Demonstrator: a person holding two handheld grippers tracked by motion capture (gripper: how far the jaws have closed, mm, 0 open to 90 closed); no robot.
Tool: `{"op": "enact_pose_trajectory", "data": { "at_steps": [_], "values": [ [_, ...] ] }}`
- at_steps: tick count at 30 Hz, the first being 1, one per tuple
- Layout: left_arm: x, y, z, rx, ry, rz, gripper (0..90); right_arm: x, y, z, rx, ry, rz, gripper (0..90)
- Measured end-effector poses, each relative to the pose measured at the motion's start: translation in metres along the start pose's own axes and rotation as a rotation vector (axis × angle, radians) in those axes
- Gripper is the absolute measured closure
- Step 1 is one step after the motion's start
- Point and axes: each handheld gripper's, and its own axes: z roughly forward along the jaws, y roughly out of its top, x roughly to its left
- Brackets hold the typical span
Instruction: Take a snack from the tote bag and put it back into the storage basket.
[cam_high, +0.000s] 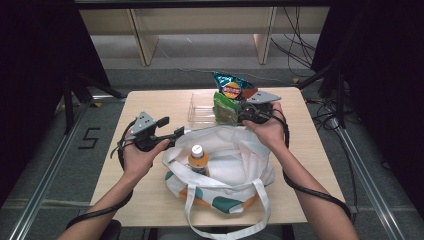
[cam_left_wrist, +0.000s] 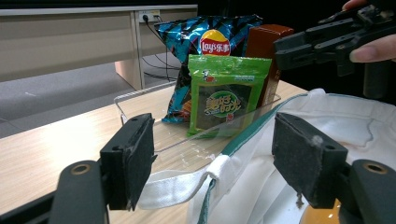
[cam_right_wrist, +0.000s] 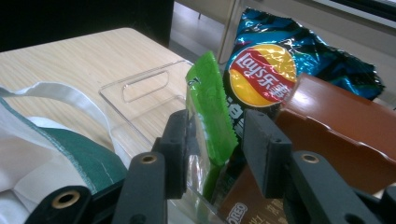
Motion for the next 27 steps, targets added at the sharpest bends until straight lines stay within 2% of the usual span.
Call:
{"op": "enact_pose_trajectory", "data": {
  "at_steps": [2, 3, 5, 6, 8, 9, 10, 11, 12, 14, 15, 18, 19, 20, 22, 24, 25, 27],
  "values": [
    [0.0, 0.0, 0.0, 0.0, 0.0, -0.001, 29.1, -0.001, 0.0, -0.003, -0.011, -0.002, 0.001, 60.9],
    [0.0, 0.0, 0.0, -0.001, 0.0, -0.002, 29.1, 0.0, 0.0, -0.006, 0.002, 0.004, 0.016, 60.6],
    [-0.001, 0.0, 0.0, -0.001, -0.002, -0.002, 29.1, -0.003, 0.0, -0.008, -0.014, -0.008, 0.005, 59.8],
    [-0.001, 0.0, 0.0, -0.002, -0.003, -0.001, 29.1, -0.003, -0.001, -0.01, -0.005, 0.013, 0.022, 59.4],
    [-0.001, 0.0, 0.0, -0.007, -0.008, -0.005, 29.0, -0.004, -0.001, -0.013, -0.015, 0.012, 0.019, 58.6],
    [-0.001, 0.0, 0.0, -0.003, -0.004, -0.004, 29.0, -0.003, -0.002, -0.016, -0.012, 0.015, 0.041, 58.2],
    [-0.001, 0.0, 0.0, -0.004, -0.004, -0.008, 29.0, -0.005, -0.003, -0.017, -0.029, 0.005, 0.016, 57.7],
    [0.0, 0.0, 0.0, -0.005, -0.004, -0.007, 29.0, -0.005, -0.003, -0.019, -0.028, 0.008, 0.017, 56.9],
    [0.0, 0.0, 0.0, -0.006, -0.004, -0.007, 29.0, -0.003, -0.004, -0.02, -0.024, 0.012, 0.046, 55.9],
    [0.0, 0.0, -0.001, -0.007, -0.006, -0.004, 28.9, -0.005, -0.005, -0.024, -0.033, 0.009, 0.025, 54.7],
    [0.0, 0.001, -0.001, -0.007, -0.006, -0.004, 28.9, -0.004, -0.005, -0.026, -0.025, 0.019, 0.051, 54.1],
    [-0.001, 0.001, -0.002, -0.012, -0.006, -0.012, 28.7, -0.003, -0.007, -0.031, -0.038, 0.013, 0.083, 51.8],
    [0.0, 0.002, -0.003, -0.014, -0.005, -0.002, 28.6, -0.004, -0.008, -0.033, -0.04, 0.014, 0.088, 51.4],
    [-0.001, 0.002, -0.003, -0.014, -0.005, -0.013, 28.6, -0.006, -0.008, -0.035, -0.039, 0.022, 0.079, 51.0],
    [-0.001, 0.002, -0.003, -0.018, -0.005, -0.017, 28.6, -0.005, -0.009, -0.04, -0.031, 0.039, 0.114, 50.3],
    [-0.001, 0.002, -0.004, -0.018, -0.006, -0.018, 28.6, -0.006, -0.012, -0.044, -0.034, 0.034, 0.114, 49.8],
    [-0.001, 0.002, -0.004, -0.017, -0.007, -0.014, 28.5, -0.004, -0.013, -0.046, -0.043, 0.034, 0.13, 49.6],
    [-0.001, 0.002, -0.004, -0.016, -0.009, -0.014, 28.6, -0.006, -0.017, -0.05, -0.044, 0.031, 0.124, 49.0]
  ]
}}
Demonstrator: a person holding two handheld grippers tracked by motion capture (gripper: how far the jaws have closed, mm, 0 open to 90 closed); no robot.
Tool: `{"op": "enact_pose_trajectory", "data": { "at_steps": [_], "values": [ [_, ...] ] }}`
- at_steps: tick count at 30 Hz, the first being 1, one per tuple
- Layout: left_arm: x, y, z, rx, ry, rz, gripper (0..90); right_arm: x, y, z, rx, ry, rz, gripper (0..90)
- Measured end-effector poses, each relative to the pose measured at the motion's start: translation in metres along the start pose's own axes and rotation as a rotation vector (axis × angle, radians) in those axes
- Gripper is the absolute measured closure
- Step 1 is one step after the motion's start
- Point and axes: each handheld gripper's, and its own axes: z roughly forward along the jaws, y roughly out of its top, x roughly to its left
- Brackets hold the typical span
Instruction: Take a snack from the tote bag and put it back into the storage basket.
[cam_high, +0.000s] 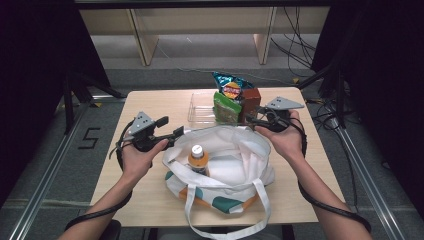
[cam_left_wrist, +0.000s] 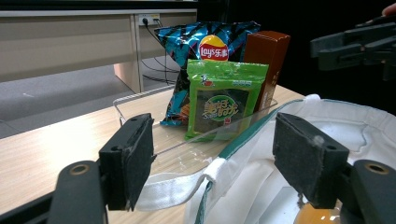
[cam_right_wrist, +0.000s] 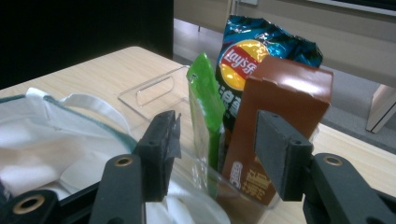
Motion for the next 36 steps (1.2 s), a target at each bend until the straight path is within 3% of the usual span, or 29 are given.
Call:
{"op": "enact_pose_trajectory", "data": {
  "at_steps": [1, 3, 8, 19, 22, 24, 27, 29, 31, 32, 33, 35, 36],
  "values": [
    [0.0, 0.0, 0.0, 0.0, -0.002, 0.0, 28.6, -0.001, -0.002, -0.001, -0.005, 0.013, 0.001, 48.9],
    [-0.001, 0.0, 0.0, 0.0, -0.004, -0.003, 28.6, 0.0, -0.006, -0.01, 0.008, 0.0, 0.022, 48.7],
    [-0.002, -0.001, 0.002, 0.003, -0.014, -0.014, 28.7, -0.005, -0.019, -0.023, -0.023, -0.017, 0.035, 48.4],
    [-0.005, 0.001, 0.001, -0.004, -0.021, -0.01, 28.8, -0.014, -0.043, -0.05, -0.034, -0.081, 0.087, 47.8],
    [-0.006, 0.002, 0.0, -0.007, -0.021, -0.013, 28.8, -0.017, -0.049, -0.055, -0.024, -0.098, 0.069, 47.7],
    [-0.006, 0.002, 0.0, -0.005, -0.019, -0.01, 28.8, -0.016, -0.053, -0.057, -0.034, -0.108, 0.104, 47.7],
    [-0.005, 0.001, -0.001, -0.005, -0.018, -0.006, 28.8, -0.018, -0.054, -0.062, -0.008, -0.1, 0.115, 47.6],
    [-0.005, 0.001, -0.002, -0.004, -0.014, -0.008, 28.7, -0.022, -0.054, -0.062, -0.035, -0.11, 0.084, 47.5],
    [-0.004, 0.001, -0.002, -0.012, -0.016, -0.009, 28.8, -0.023, -0.053, -0.064, -0.039, -0.112, 0.082, 47.4],
    [-0.004, 0.001, -0.002, -0.015, -0.016, -0.002, 28.8, -0.021, -0.053, -0.066, -0.029, -0.105, 0.119, 47.3],
    [-0.004, 0.001, -0.002, -0.009, -0.011, -0.004, 28.8, -0.023, -0.053, -0.066, -0.04, -0.105, 0.094, 47.3],
    [-0.004, 0.002, -0.001, -0.011, -0.011, -0.012, 28.8, -0.023, -0.054, -0.068, -0.041, -0.114, 0.112, 47.2],
    [-0.003, 0.002, -0.001, -0.012, -0.013, -0.016, 28.8, -0.024, -0.055, -0.068, -0.067, -0.133, 0.103, 47.2]
  ]
}}
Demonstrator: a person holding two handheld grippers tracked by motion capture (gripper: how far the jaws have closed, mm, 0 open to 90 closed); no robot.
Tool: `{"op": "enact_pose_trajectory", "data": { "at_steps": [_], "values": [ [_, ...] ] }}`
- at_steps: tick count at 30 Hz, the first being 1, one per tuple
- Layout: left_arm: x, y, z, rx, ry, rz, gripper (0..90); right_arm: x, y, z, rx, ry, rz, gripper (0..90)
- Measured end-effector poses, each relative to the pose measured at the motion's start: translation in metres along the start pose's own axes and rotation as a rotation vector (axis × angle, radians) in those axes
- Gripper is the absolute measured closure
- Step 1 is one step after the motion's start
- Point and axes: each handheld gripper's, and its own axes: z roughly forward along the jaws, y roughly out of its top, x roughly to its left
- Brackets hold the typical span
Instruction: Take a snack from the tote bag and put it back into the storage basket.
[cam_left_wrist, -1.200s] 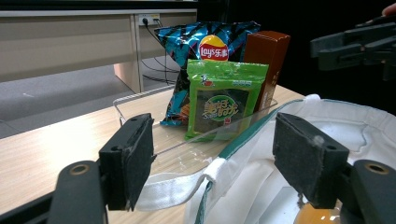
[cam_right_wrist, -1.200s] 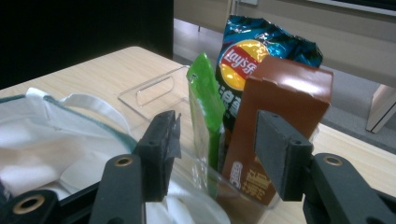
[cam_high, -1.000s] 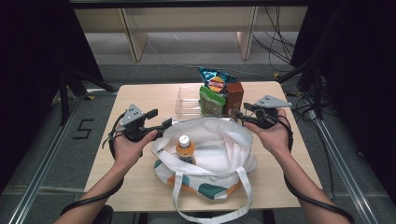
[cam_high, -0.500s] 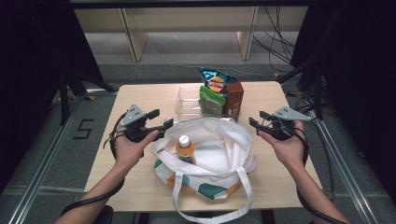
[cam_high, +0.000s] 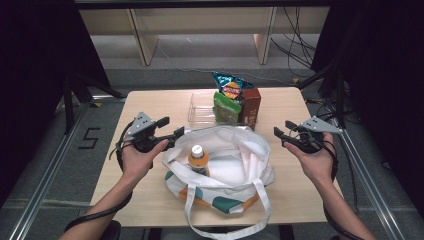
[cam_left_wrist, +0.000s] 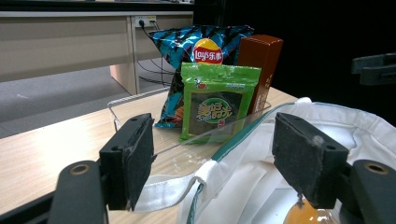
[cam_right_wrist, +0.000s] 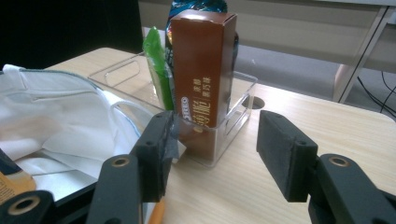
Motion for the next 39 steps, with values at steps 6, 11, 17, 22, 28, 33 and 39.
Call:
{"op": "enact_pose_trajectory", "data": {
  "at_steps": [6, 11, 17, 22, 28, 33, 39],
  "values": [
    [-0.001, -0.002, -0.003, -0.009, -0.009, -0.006, 28.8, -0.004, -0.004, -0.009, 0.011, 0.005, 0.003, 46.8],
    [-0.001, -0.003, -0.006, -0.011, -0.015, -0.009, 28.8, -0.005, -0.008, -0.011, -0.011, -0.025, 0.003, 46.7],
    [-0.006, -0.002, -0.007, -0.021, -0.021, -0.014, 28.8, -0.005, -0.01, -0.015, -0.003, -0.017, 0.027, 46.7],
    [-0.015, -0.001, -0.007, -0.024, -0.051, -0.03, 28.8, -0.007, -0.012, -0.021, -0.001, -0.032, 0.041, 46.4],
    [-0.04, -0.007, -0.006, 0.001, -0.119, -0.015, 29.1, -0.011, -0.011, -0.026, 0.001, -0.035, 0.041, 45.6],
    [-0.047, -0.01, -0.003, 0.011, -0.141, 0.008, 26.7, -0.012, -0.012, -0.025, 0.004, -0.027, 0.043, 44.5],
    [-0.047, -0.015, -0.003, 0.028, -0.137, 0.004, 26.9, -0.014, -0.014, -0.023, 0.008, -0.032, 0.02, 44.6]
  ]
}}
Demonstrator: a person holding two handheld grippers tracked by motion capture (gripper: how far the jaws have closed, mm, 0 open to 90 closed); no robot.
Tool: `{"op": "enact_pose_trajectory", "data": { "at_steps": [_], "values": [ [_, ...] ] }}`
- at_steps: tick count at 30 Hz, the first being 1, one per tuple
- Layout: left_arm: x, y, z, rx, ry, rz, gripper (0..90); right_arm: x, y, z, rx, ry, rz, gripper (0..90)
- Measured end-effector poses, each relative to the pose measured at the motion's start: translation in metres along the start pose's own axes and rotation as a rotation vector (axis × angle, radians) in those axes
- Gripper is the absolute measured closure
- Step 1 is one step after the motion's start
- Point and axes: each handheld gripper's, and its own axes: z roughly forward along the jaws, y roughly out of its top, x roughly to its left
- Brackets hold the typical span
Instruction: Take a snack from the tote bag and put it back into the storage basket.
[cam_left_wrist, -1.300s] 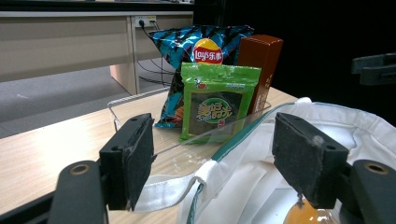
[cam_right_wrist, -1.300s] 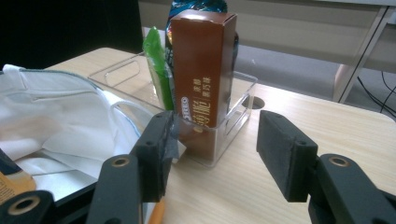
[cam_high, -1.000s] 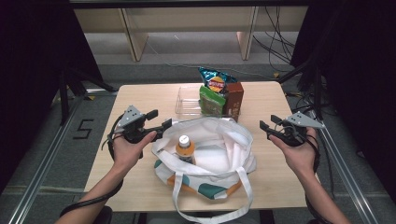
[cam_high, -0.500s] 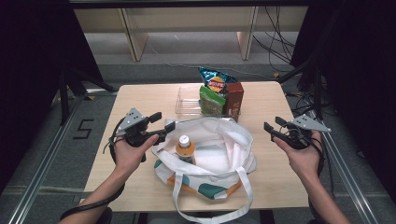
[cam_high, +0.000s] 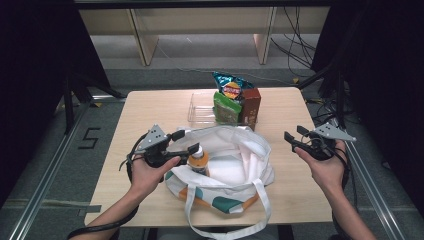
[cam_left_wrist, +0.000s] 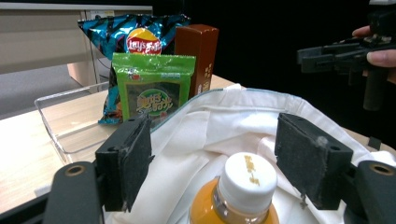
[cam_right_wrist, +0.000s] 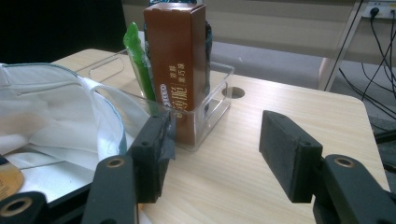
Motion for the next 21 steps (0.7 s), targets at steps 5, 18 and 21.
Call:
{"op": "enact_pose_trajectory", "data": {
  "at_steps": [5, 18, 21],
  "values": [
    [-0.002, -0.008, 0.001, 0.018, 0.006, -0.005, 26.4, 0.0, -0.001, -0.001, 0.012, -0.013, 0.027, 44.7],
    [-0.012, -0.015, 0.01, 0.029, -0.031, 0.013, 25.6, 0.001, -0.003, 0.002, 0.015, 0.003, 0.018, 44.7],
    [-0.012, -0.019, 0.013, 0.041, -0.039, 0.012, 26.5, 0.001, -0.003, 0.002, 0.017, -0.001, 0.021, 44.7]
  ]
}}
